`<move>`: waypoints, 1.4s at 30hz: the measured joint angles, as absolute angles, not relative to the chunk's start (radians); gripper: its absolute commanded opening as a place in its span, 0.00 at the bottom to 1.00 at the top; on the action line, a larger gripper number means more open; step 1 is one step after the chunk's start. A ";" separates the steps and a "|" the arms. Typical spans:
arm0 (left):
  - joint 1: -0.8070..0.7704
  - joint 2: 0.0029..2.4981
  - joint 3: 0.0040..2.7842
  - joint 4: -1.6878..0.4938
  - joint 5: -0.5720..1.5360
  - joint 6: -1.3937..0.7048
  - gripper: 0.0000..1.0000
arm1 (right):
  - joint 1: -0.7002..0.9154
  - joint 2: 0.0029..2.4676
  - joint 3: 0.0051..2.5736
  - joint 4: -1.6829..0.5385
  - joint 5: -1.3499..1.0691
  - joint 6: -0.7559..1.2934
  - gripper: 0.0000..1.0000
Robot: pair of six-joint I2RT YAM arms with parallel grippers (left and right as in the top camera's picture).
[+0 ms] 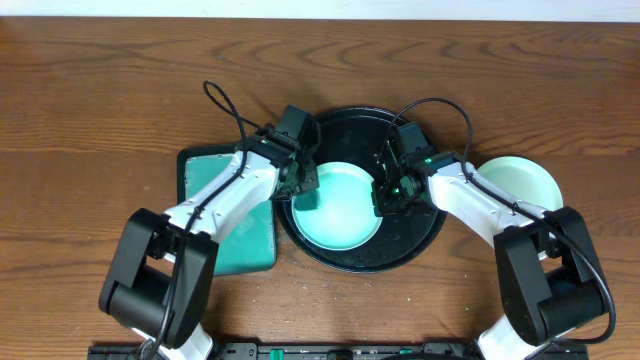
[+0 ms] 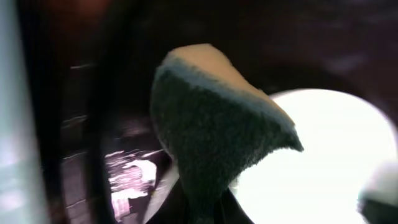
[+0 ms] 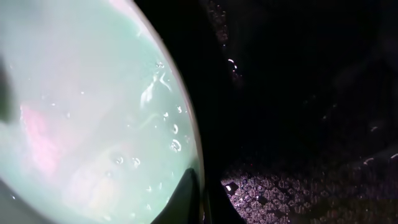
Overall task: Clean dirty plates on tray and stack at the side
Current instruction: 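Scrub the front plate on the tray with the sponge in the left gripper, then put the sponge back into the basin with the left gripper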
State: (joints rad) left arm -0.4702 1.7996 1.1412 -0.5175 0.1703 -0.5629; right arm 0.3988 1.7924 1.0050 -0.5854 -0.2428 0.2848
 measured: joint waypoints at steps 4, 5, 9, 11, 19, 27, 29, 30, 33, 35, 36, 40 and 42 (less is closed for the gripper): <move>-0.509 1.848 1.141 -0.454 0.251 -0.548 0.07 | 0.399 1.792 1.005 -0.585 -0.242 0.284 0.01; -0.521 1.860 1.141 -0.444 0.262 -0.545 0.07 | 0.399 1.792 1.005 -0.585 -0.242 0.284 0.01; -0.565 1.874 1.141 -0.422 0.287 -0.545 0.07 | 0.399 1.792 1.005 -0.585 -0.239 0.284 0.01; -0.589 1.877 1.141 -0.406 0.310 -0.542 0.07 | 0.399 1.792 1.005 -0.585 -0.237 0.284 0.01; -0.658 1.891 1.141 -0.400 0.449 -0.516 0.07 | 0.399 1.792 1.005 -0.585 -0.237 0.281 0.01; -0.606 1.851 1.139 -0.567 0.456 -0.497 0.07 | 0.399 1.792 1.005 -0.587 -0.237 0.281 0.01; -0.574 1.792 1.134 -0.640 0.404 -0.496 0.07 | 0.399 1.792 1.006 -0.587 -0.237 0.281 0.01; -0.554 1.753 1.133 -0.679 0.372 -0.496 0.07 | 0.399 1.792 1.006 -0.587 -0.237 0.281 0.01; -0.480 1.610 1.132 -0.755 0.273 -0.496 0.07 | 0.399 1.792 1.006 -0.587 -0.237 0.281 0.01; -0.424 1.517 1.132 -0.804 0.202 -0.496 0.08 | 0.399 1.792 1.006 -0.587 -0.236 0.281 0.01; -0.398 1.480 1.132 -0.824 0.168 -0.496 0.07 | 0.399 1.792 1.006 -0.587 -0.237 0.281 0.01; -0.295 1.414 1.132 -0.897 0.018 -0.496 0.22 | 0.399 1.792 1.006 -0.586 -0.237 0.281 0.01; -0.255 1.420 1.119 -0.889 -0.035 -0.500 0.27 | 0.399 1.792 1.006 -0.585 -0.237 0.281 0.01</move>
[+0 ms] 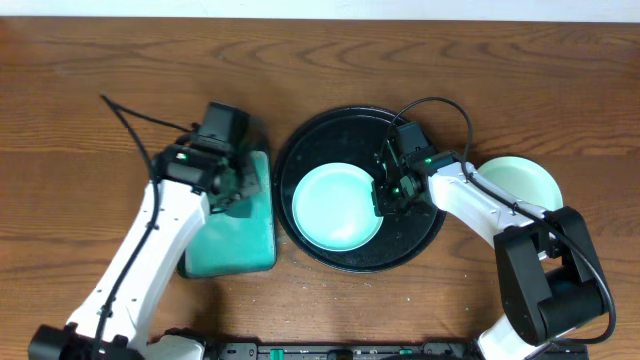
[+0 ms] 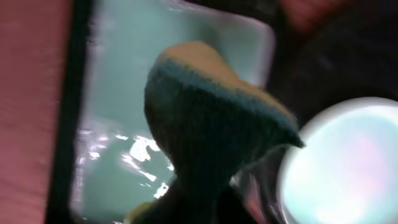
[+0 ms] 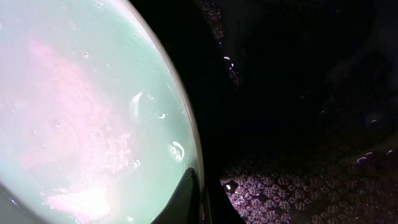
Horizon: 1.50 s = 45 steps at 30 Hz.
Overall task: Clean dirty plates on tray and stack at the side
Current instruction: 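Put the sponge back into the basin with the left gripper, then lift the plate with the right gripper and move it over the basin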
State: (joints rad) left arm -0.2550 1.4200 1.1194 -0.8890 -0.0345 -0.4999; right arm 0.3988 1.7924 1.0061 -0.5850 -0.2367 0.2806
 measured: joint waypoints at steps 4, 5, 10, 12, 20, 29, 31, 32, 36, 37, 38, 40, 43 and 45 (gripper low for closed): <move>-0.194 1.472 1.049 -0.867 -0.090 -0.495 0.26 | 0.399 1.792 1.006 -0.584 -0.237 0.281 0.04; -0.183 1.494 1.037 -0.867 -0.096 -0.495 0.25 | 0.399 1.792 1.006 -0.583 -0.237 0.281 0.08; -0.149 1.556 1.019 -0.865 -0.088 -0.495 0.25 | 0.400 1.794 1.005 -0.566 -0.228 0.264 0.20; -0.149 1.541 1.019 -0.867 -0.081 -0.495 0.26 | 0.404 1.795 1.005 -0.539 -0.212 0.261 0.01; -0.149 1.308 1.024 -0.907 -0.043 -0.495 0.55 | 0.404 1.797 1.005 -0.514 -0.244 0.262 0.01; -0.149 0.995 1.031 -0.922 -0.030 -0.495 0.79 | 0.510 1.536 1.045 -0.434 -0.203 0.188 0.01; -0.149 0.959 1.031 -0.923 -0.029 -0.493 0.80 | 0.564 1.476 1.068 -0.362 -0.160 0.156 0.01; -0.149 0.950 1.031 -0.923 -0.029 -0.493 0.80 | 0.585 1.458 1.073 -0.334 -0.142 0.147 0.02; -0.149 0.929 1.031 -0.924 -0.029 -0.497 0.80 | 0.698 1.435 1.085 -0.196 -0.059 0.104 0.01; -0.149 0.929 1.031 -0.923 -0.029 -0.498 0.80 | 0.724 1.444 1.085 -0.165 -0.033 0.088 0.01; -0.149 0.929 1.031 -0.924 -0.029 -0.498 0.80 | 0.753 1.462 1.085 -0.126 -0.004 0.066 0.01; -0.149 0.929 1.031 -0.923 -0.029 -0.498 0.80 | 0.801 1.505 1.085 -0.059 0.049 0.019 0.01; -0.149 0.929 1.031 -0.924 -0.029 -0.500 0.80 | 0.863 1.572 1.084 0.018 0.123 -0.067 0.01; -0.149 0.929 1.031 -0.924 -0.029 -0.500 0.80 | 0.900 1.599 1.083 0.047 0.179 -0.120 0.01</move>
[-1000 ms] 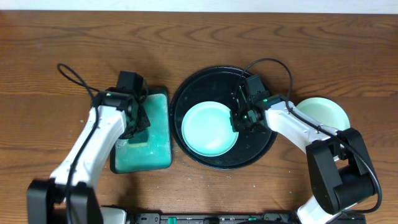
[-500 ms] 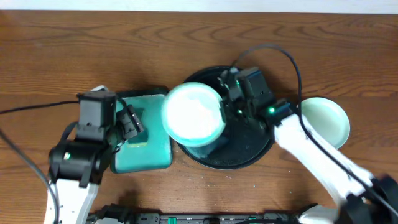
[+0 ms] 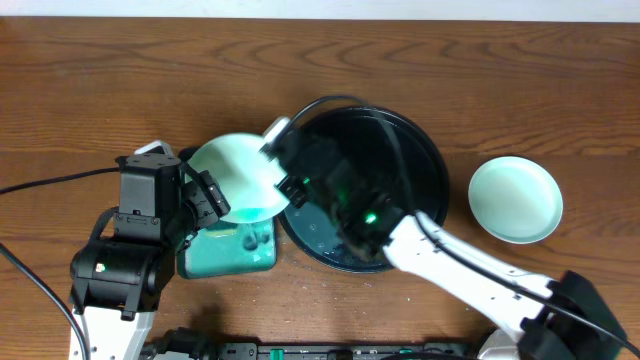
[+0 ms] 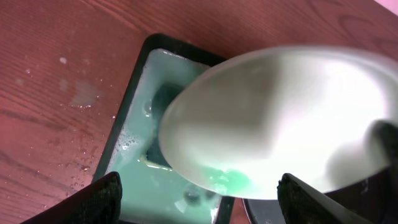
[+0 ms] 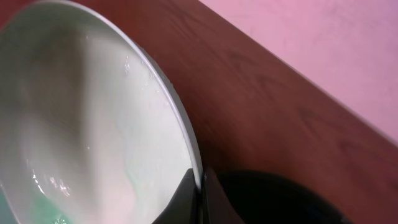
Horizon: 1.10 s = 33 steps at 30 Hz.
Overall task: Clean dirty plates on tray and stack at the side
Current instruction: 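Lift the plate with the right gripper and move it over the basin, then dip the held plate into the basin water with the right gripper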
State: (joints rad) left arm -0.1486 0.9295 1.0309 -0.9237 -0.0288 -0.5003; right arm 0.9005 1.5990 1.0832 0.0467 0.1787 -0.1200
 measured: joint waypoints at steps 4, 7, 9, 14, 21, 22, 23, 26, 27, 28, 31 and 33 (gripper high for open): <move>-0.149 0.931 1.031 -0.924 -0.029 -0.500 0.81 | 0.974 1.609 1.081 0.134 0.321 -0.209 0.01; -0.149 0.932 1.031 -0.924 -0.029 -0.500 0.80 | 1.021 1.608 1.081 0.192 0.426 -0.277 0.01; -0.149 0.932 1.031 -0.924 -0.029 -0.500 0.81 | 1.049 1.608 1.081 0.228 0.493 -0.331 0.01; -0.149 0.933 1.031 -0.924 -0.029 -0.500 0.80 | 1.095 1.608 1.081 0.306 0.631 -0.459 0.01; -0.149 0.933 1.031 -0.924 -0.029 -0.500 0.81 | 1.097 1.607 1.081 0.370 0.718 -0.544 0.01; -0.149 0.933 1.031 -0.924 -0.029 -0.500 0.80 | 1.097 1.607 1.081 0.381 0.727 -0.556 0.01; -0.149 0.933 1.031 -0.924 -0.029 -0.500 0.81 | 1.097 1.607 1.081 0.384 0.729 -0.561 0.01; -0.149 0.933 1.031 -0.924 -0.029 -0.500 0.80 | 1.097 1.607 1.081 0.398 0.738 -0.574 0.01; -0.149 0.933 1.031 -0.924 -0.029 -0.500 0.80 | 1.097 1.607 1.081 0.399 0.739 -0.578 0.01; -0.149 0.933 1.031 -0.924 -0.029 -0.500 0.80 | 1.097 1.607 1.081 0.400 0.741 -0.581 0.01; -0.149 0.933 1.031 -0.924 -0.029 -0.500 0.80 | 1.097 1.607 1.081 0.403 0.742 -0.588 0.01; -0.149 0.933 1.031 -0.924 -0.029 -0.500 0.80 | 1.097 1.607 1.081 0.404 0.742 -0.592 0.01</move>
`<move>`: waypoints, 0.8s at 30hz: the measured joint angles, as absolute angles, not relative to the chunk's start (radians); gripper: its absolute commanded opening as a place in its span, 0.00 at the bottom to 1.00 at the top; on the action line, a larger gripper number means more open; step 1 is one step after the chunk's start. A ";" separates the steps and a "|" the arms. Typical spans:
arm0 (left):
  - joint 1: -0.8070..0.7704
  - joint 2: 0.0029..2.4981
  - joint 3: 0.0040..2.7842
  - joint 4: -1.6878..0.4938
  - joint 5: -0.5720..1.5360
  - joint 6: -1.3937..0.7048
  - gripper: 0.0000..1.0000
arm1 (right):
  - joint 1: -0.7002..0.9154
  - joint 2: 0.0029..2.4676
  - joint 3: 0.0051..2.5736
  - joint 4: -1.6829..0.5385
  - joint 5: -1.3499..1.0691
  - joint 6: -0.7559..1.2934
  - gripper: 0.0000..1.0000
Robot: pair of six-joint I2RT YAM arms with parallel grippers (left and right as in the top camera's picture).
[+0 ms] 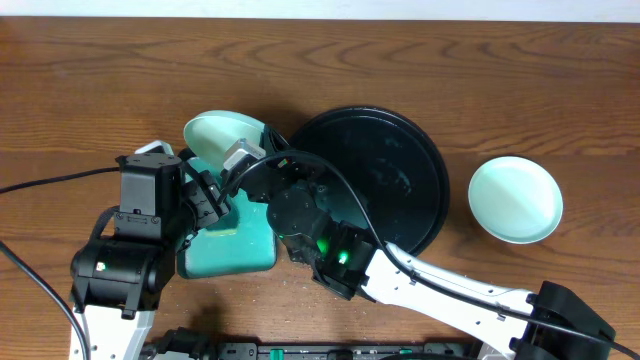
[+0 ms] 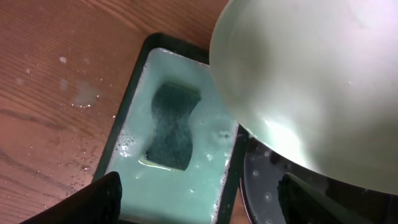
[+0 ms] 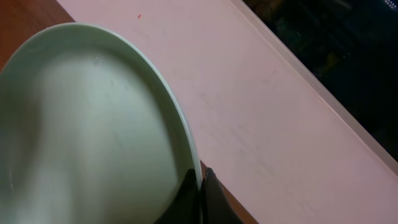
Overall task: Clean dirty plates on tray and stack at the side
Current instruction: 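Dip the held plate into the basin water with the right gripper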
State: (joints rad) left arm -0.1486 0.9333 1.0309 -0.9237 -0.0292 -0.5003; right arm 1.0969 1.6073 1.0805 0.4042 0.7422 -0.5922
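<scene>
A pale green plate (image 1: 215, 135) hangs steeply tilted over the back of the soapy basin (image 1: 240, 245), its rim pinched in my right gripper (image 3: 200, 193). The same plate (image 2: 311, 81) fills the upper right of the left wrist view. A dark green sponge (image 2: 174, 124) lies in the basin's foamy water. My left gripper (image 2: 199, 200) stands open above the basin with nothing between its fingers. The round black tray (image 1: 400, 190) holds no plate.
A second pale green plate (image 1: 515, 198) rests on the wooden table to the right of the tray. My right arm reaches across the front of the tray from the lower right. Water drops lie on the wood left of the basin (image 2: 74, 93).
The plate in my right gripper has tipped up steeper and shifted toward the back left. It no longer covers the basin, so the sponge shows. The left gripper has not moved.
First my left gripper pressed the sponge on the plate in the tray while the right held its rim. Then the left carried the sponge over the basin. Later the sponge lay in the basin, the left open, the plate lifted over it, now tilted steeper.
</scene>
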 measured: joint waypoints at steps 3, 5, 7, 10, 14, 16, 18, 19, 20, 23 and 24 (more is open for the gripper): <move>-0.149 0.933 1.031 -0.924 -0.029 -0.500 0.80 | 1.097 1.607 1.081 0.406 0.743 -0.598 0.01; -0.149 0.933 1.031 -0.924 -0.029 -0.500 0.81 | 1.097 1.607 1.081 0.406 0.743 -0.600 0.01; -0.149 0.933 1.031 -0.924 -0.029 -0.500 0.81 | 1.097 1.607 1.081 0.409 0.743 -0.601 0.01; -0.149 0.933 1.031 -0.924 -0.029 -0.500 0.81 | 1.097 1.607 1.081 0.412 0.744 -0.608 0.01; -0.149 0.933 1.031 -0.924 -0.029 -0.500 0.81 | 1.097 1.607 1.081 0.418 0.746 -0.618 0.01; -0.149 0.933 1.031 -0.924 -0.029 -0.500 0.81 | 1.097 1.607 1.081 0.420 0.749 -0.619 0.01; -0.149 0.933 1.031 -0.924 -0.029 -0.500 0.81 | 1.097 1.607 1.081 0.424 0.750 -0.619 0.01; -0.149 0.933 1.031 -0.924 -0.029 -0.500 0.81 | 1.097 1.607 1.081 0.425 0.751 -0.620 0.01; -0.149 0.933 1.031 -0.924 -0.029 -0.500 0.81 | 1.097 1.607 1.081 0.425 0.751 -0.622 0.01; -0.149 0.933 1.031 -0.924 -0.029 -0.500 0.81 | 1.097 1.607 1.081 0.425 0.752 -0.622 0.01; -0.149 0.933 1.031 -0.924 -0.029 -0.500 0.81 | 1.097 1.607 1.081 0.425 0.752 -0.622 0.01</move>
State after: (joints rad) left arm -0.1486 0.9333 1.0309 -0.9241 -0.0292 -0.5003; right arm 1.0969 1.6073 1.0805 0.4252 0.7525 -0.6224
